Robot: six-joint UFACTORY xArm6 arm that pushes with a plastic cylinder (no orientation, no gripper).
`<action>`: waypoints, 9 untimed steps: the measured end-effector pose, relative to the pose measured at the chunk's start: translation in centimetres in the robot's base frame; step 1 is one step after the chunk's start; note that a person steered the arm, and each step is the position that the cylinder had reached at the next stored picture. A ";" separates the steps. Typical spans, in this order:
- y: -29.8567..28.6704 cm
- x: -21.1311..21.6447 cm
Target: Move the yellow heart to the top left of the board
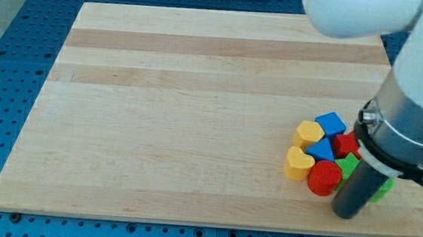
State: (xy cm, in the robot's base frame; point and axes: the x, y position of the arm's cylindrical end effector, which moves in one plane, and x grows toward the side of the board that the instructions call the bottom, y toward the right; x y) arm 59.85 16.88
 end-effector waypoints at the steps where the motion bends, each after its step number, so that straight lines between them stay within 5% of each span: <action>1: 0.5 0.0; 9: -8.7 -4.6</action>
State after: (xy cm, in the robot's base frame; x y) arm 55.27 8.14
